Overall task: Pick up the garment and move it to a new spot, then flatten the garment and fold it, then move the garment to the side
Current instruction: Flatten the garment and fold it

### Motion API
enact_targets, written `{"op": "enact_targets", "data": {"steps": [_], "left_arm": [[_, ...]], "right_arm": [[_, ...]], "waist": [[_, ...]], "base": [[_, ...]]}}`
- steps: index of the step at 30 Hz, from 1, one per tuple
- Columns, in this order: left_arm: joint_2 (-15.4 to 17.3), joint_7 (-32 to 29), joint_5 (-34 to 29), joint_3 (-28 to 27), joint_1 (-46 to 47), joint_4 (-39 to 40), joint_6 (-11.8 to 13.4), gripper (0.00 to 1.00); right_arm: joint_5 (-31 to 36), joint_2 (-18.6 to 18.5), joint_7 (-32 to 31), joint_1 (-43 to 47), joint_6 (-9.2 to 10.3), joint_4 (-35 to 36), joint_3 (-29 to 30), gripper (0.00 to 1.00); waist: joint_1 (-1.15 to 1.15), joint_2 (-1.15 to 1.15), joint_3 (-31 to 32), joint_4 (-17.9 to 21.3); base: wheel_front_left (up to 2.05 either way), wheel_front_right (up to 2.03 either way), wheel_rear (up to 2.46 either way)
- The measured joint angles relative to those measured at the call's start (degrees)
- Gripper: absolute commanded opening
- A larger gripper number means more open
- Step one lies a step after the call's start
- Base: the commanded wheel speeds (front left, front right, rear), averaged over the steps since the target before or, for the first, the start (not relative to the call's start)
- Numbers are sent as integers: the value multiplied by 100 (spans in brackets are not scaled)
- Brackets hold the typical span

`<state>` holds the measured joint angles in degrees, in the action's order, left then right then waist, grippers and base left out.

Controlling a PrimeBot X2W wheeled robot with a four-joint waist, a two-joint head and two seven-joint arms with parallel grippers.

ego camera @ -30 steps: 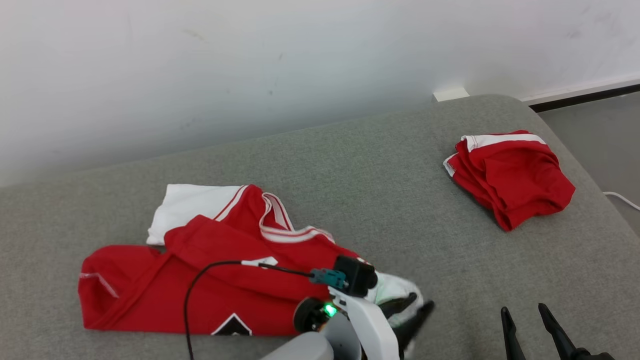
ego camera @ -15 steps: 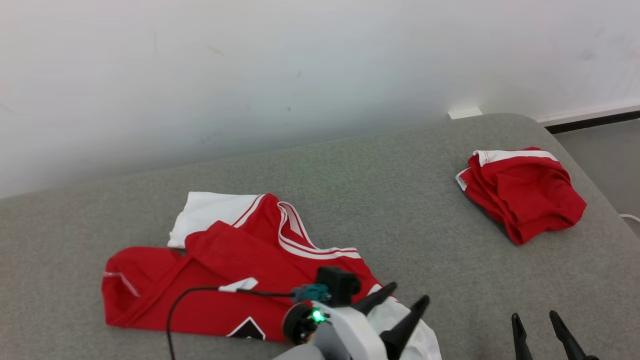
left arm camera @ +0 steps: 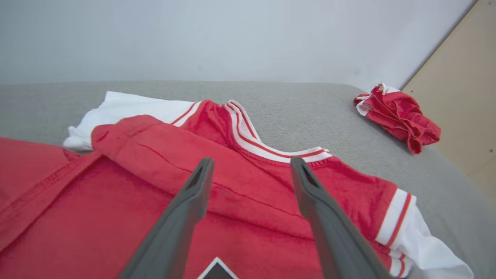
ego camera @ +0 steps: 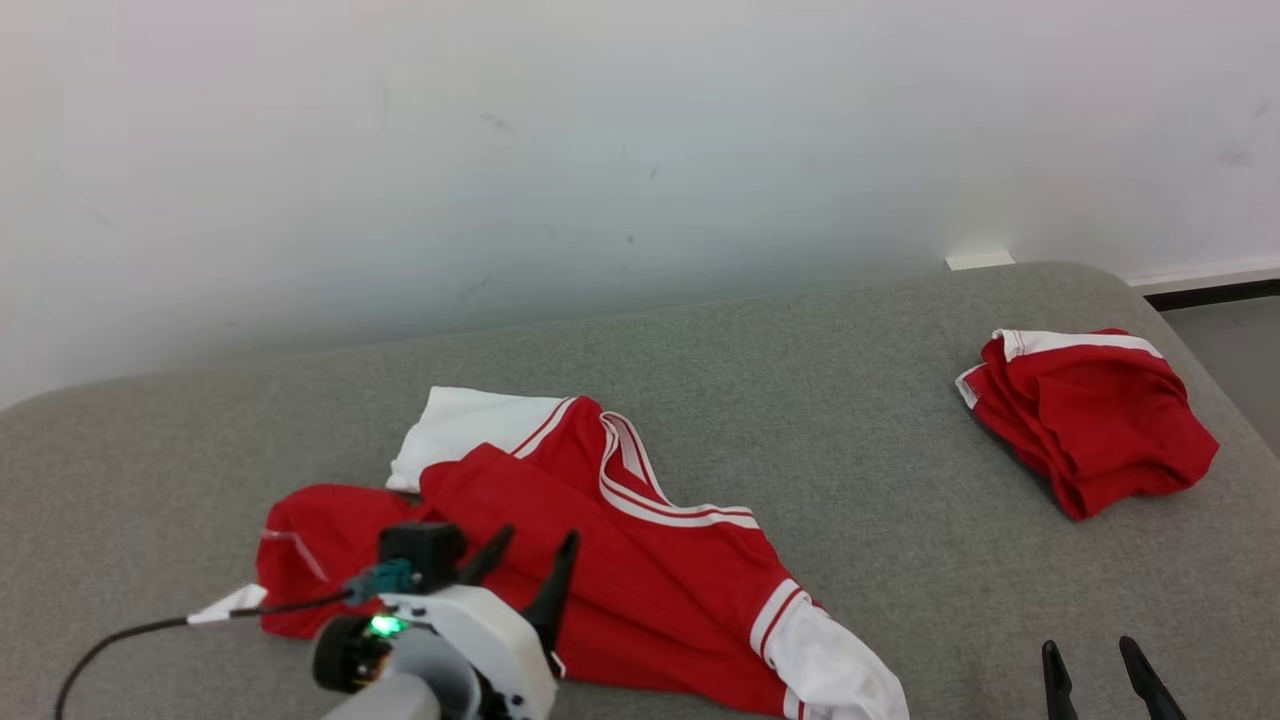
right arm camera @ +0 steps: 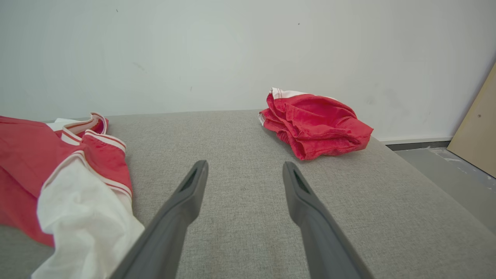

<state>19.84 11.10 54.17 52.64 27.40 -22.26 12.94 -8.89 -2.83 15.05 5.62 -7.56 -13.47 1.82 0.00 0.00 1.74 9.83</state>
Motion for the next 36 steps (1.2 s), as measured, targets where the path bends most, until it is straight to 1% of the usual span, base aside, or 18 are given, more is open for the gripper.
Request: {"op": "enact_targets", "data": {"steps": [3,4,7,11,15,18,22,25,34,35,36], "left_arm": [[300,-204,-51,-99,199,-221,268,100],[375,-294,-86,-96,275,-312,285,100],[448,-474,-53,-162,427,-581,314,100],[494,-647,-10,-182,644,-998,192,100],[583,-708,19,-231,872,-1457,111,100],[588,-743,37,-258,993,-1718,4,100],[499,-731,109,-291,1074,-1964,-187,100],[400,-726,135,-282,1143,-2091,-280,100],[248,-725,181,-259,1239,-2485,-428,100],[225,-717,182,-252,1247,-2514,-461,76],[204,-715,182,-244,1255,-2537,-490,32]], "right_arm": [[15,-1,0,-21,0,5,-48,100],[15,-1,0,-39,0,13,-81,100],[16,1,0,-65,0,11,-152,100],[16,0,0,-85,0,-18,-167,100],[16,0,0,-111,0,-23,-175,100],[16,0,0,-164,-1,-20,-176,100],[16,0,0,-193,0,-22,-183,100],[14,-1,0,-198,-1,-25,-185,100],[-19,1,0,-298,0,-37,-256,100],[-19,0,0,-303,0,-38,-255,100],[-19,0,0,-305,0,-40,-248,100]], "waist": [[0,0,-25,21],[0,0,-38,40],[0,0,-95,113],[0,0,-193,246],[0,0,-323,361],[0,0,-418,429],[-1,0,-487,479],[0,0,-514,476],[0,0,-598,491],[0,0,-603,492],[0,0,-607,490]], "base": [[0,0,0],[0,0,0],[0,0,0],[0,0,0],[0,0,0],[0,0,0],[0,0,0],[0,0,0],[0,0,0],[0,0,0],[0,0,0]]}}
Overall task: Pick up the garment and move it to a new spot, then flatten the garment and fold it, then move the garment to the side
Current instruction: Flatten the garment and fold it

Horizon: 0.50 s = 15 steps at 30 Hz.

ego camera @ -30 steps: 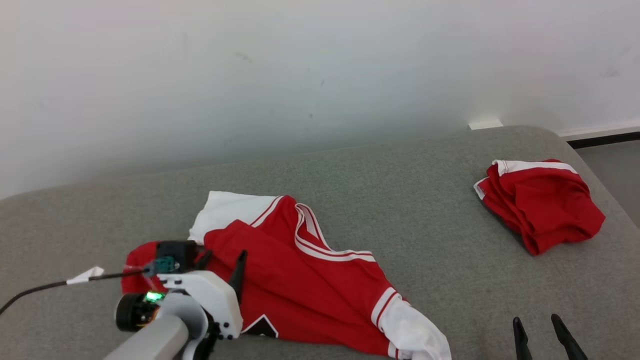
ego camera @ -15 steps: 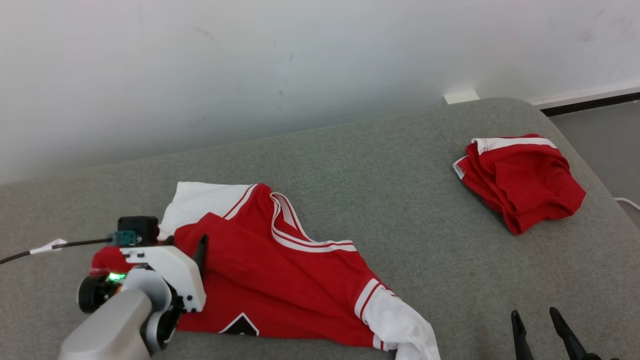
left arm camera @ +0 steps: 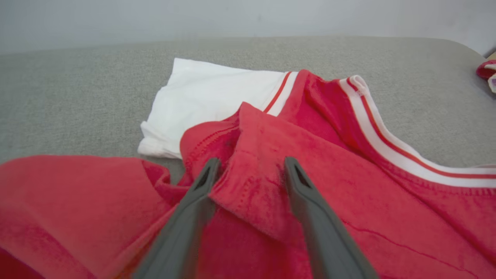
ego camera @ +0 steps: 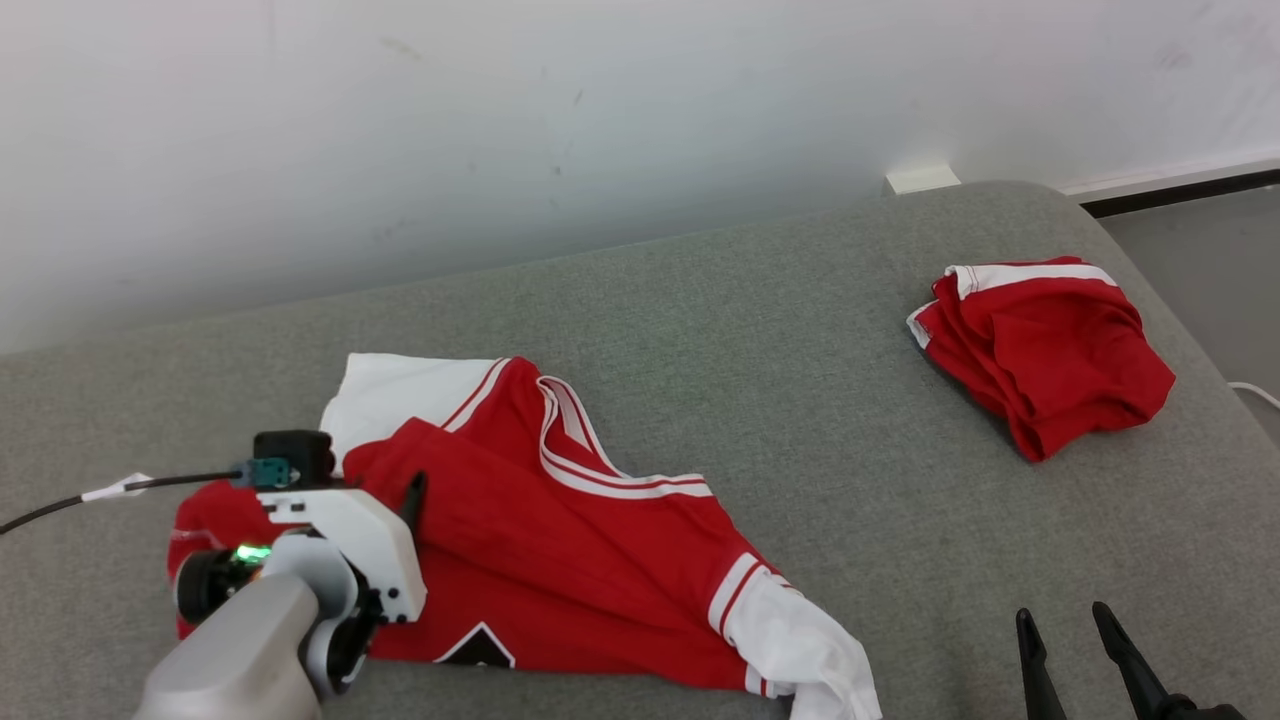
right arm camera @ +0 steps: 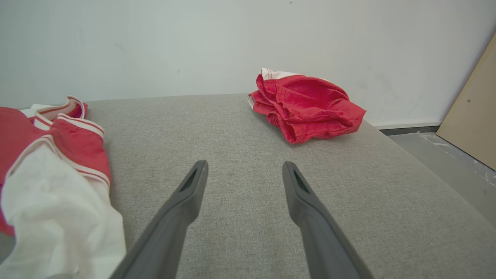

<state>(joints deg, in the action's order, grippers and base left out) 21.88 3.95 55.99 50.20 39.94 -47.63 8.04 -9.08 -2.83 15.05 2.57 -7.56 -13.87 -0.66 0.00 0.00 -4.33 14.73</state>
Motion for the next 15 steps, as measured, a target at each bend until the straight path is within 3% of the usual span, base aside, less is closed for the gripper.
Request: {"op": "enact_targets", "data": {"steps": [1,9,15], "left_arm": [[-22,9,0,22,7,-29,-53,0],[-153,375,-75,58,108,92,-146,0],[-48,800,-43,-110,-344,1273,108,0]], "right_arm": [[0,0,0,0,0,-2,5,100],[0,-1,0,120,0,-16,129,100],[-2,-1,1,324,0,-23,194,100]], "waist": [[0,0,0,-1],[0,0,118,-152],[0,0,305,-465]], "base": [[0,0,0],[0,0,0],[0,0,0]]}}
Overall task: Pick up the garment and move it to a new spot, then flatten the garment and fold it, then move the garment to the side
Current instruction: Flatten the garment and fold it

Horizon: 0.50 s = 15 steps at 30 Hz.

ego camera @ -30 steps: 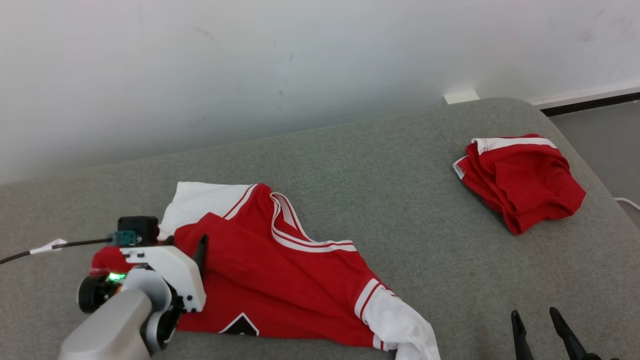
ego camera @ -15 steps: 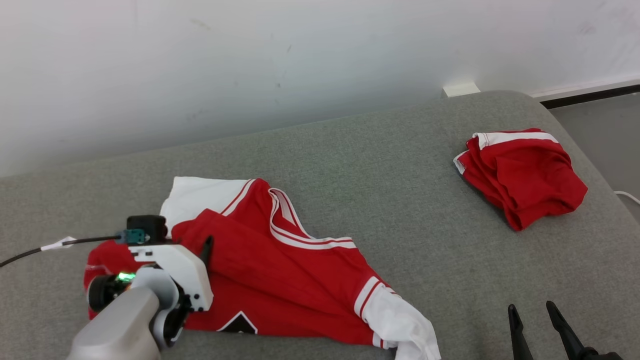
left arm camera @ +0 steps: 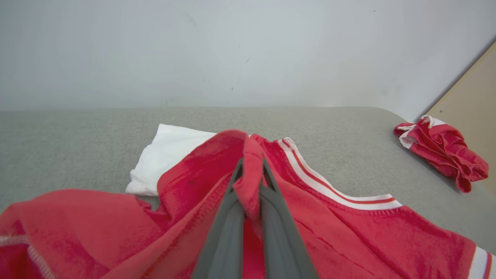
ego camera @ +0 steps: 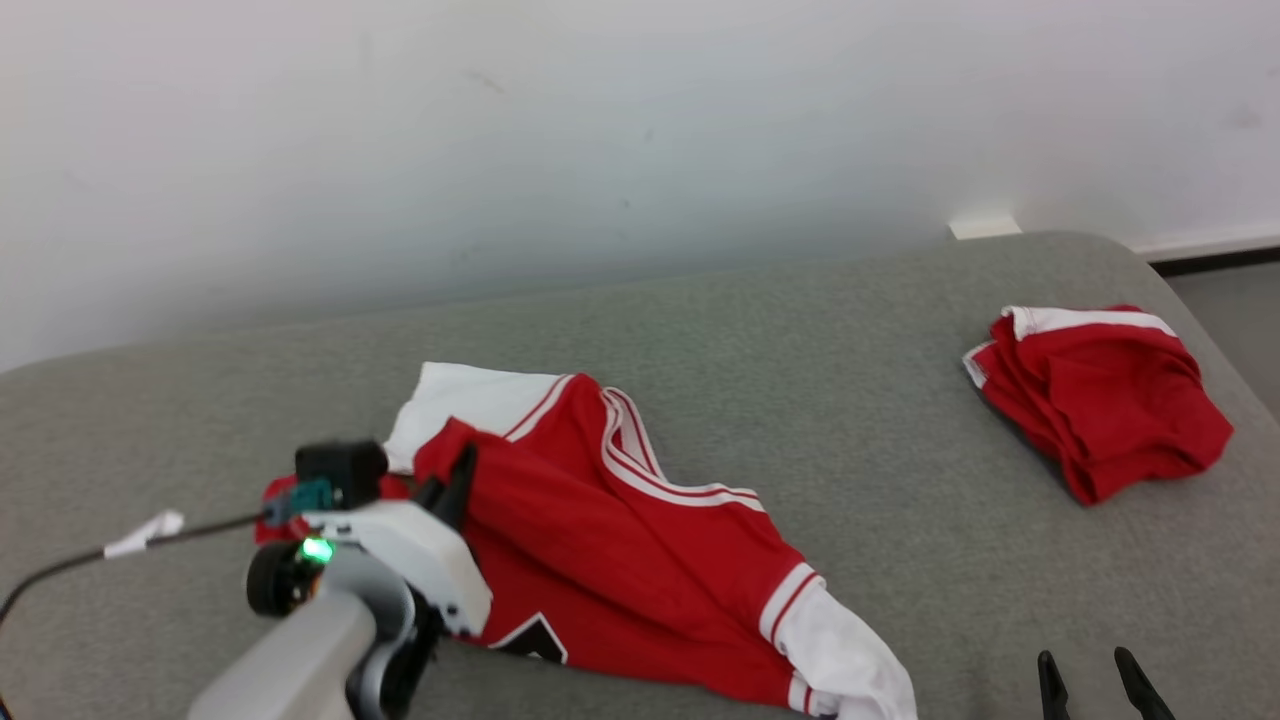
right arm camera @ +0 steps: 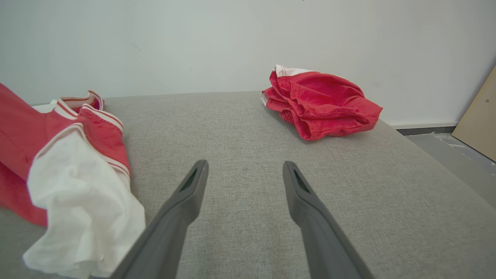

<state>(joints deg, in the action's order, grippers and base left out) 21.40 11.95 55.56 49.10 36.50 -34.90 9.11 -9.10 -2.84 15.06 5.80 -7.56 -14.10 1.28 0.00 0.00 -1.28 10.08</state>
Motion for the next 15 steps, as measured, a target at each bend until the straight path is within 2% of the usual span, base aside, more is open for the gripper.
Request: {"op": "enact_targets", "data": {"steps": [2,8,11,15], "left_arm": [[172,47,14,-22,-408,649,215,0],[769,124,247,-65,-2042,2717,1121,0],[804,168,482,-96,-2842,3349,1396,0],[820,226,615,-134,-3483,3599,1618,0]], "right_arm": [[-14,0,-1,66,0,10,12,100],[-53,2,0,196,-1,56,110,100],[-58,-1,-1,231,-1,66,137,100],[-56,0,0,257,0,52,125,100]], "waist": [[0,0,66,-134],[0,0,199,-616],[0,0,241,-842],[0,0,289,-1103]], "base": [[0,0,0],[0,0,0],[0,0,0],[0,0,0]]}}
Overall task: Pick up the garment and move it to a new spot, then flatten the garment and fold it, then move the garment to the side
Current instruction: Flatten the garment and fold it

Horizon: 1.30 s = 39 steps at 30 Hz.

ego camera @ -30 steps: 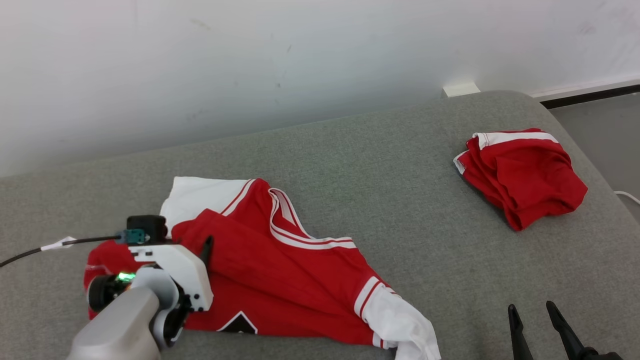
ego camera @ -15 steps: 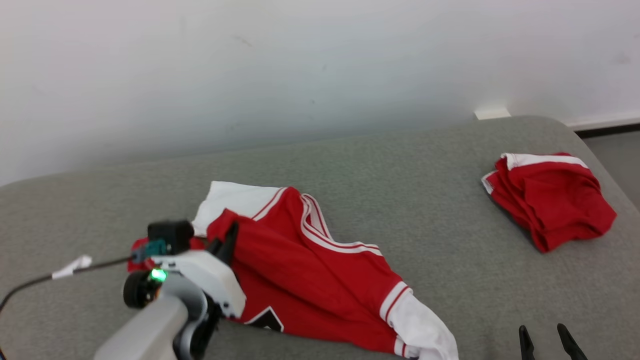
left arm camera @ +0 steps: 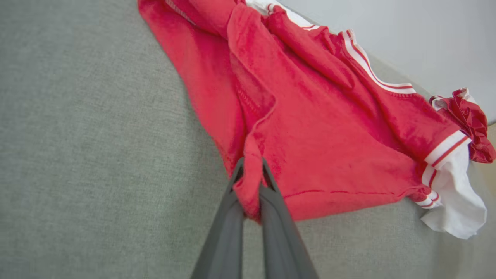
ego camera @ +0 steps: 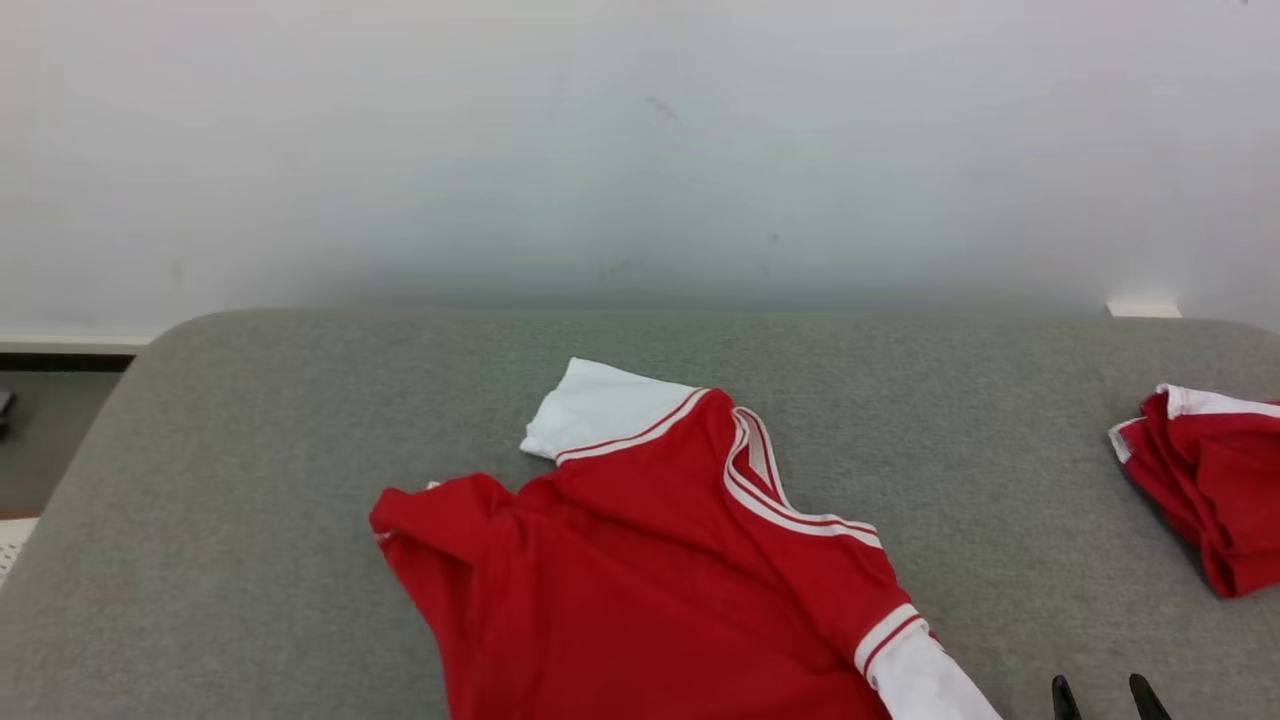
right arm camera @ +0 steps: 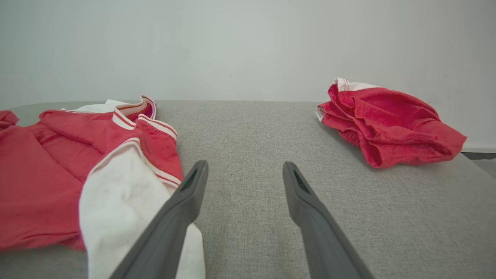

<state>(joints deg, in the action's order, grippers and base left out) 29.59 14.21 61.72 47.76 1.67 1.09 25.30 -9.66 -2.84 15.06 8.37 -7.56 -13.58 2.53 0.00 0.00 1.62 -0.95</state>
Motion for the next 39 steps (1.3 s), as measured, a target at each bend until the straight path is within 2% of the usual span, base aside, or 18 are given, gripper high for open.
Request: {"op": "enact_targets", "data": {"steps": [8,9,10,15,18,20,25,27,30,36,39], "left_arm": [[109,38,80,-179,-569,46,152,0],[160,-13,88,-159,-606,3,157,42],[216,-65,102,-147,-655,-30,157,100],[532,-155,247,-324,-808,0,315,100],[798,-148,226,-505,-808,204,537,100],[896,-140,189,-619,-765,445,587,100],[860,-294,-35,-522,-176,895,465,100],[645,-460,-108,-405,244,860,335,100],[116,-823,-142,-62,943,561,-3,100],[-914,-1434,-370,646,2037,-619,-597,100],[-1282,-1550,-385,842,2326,-1114,-825,100]], "right_arm": [[12,1,0,17,0,-45,-4,100],[12,0,0,16,-1,-51,-16,100],[12,0,0,16,0,-59,-32,100],[13,1,0,31,0,-52,-24,100],[18,0,0,83,0,-33,-10,100],[21,0,-1,110,0,-29,-7,100],[27,0,0,102,0,-22,-67,100],[33,-1,0,65,0,-24,-122,100],[47,2,-1,-63,0,-19,-244,100],[47,1,0,-263,-1,-42,-355,100],[46,-1,-1,-291,0,-68,-349,100]], "waist": [[0,0,131,-236],[0,0,145,-233],[0,0,157,-222],[0,0,212,-124],[0,0,234,-61],[0,0,238,-26],[0,0,210,70],[0,0,164,122],[0,0,87,244],[0,0,-87,662],[0,0,-168,919]], "base": [[0,0,0],[0,0,0],[0,0,0],[0,0,0],[0,0,0],[0,0,0],[0,0,0],[0,0,0],[0,0,0],[0,0,0],[0,0,0]]}}
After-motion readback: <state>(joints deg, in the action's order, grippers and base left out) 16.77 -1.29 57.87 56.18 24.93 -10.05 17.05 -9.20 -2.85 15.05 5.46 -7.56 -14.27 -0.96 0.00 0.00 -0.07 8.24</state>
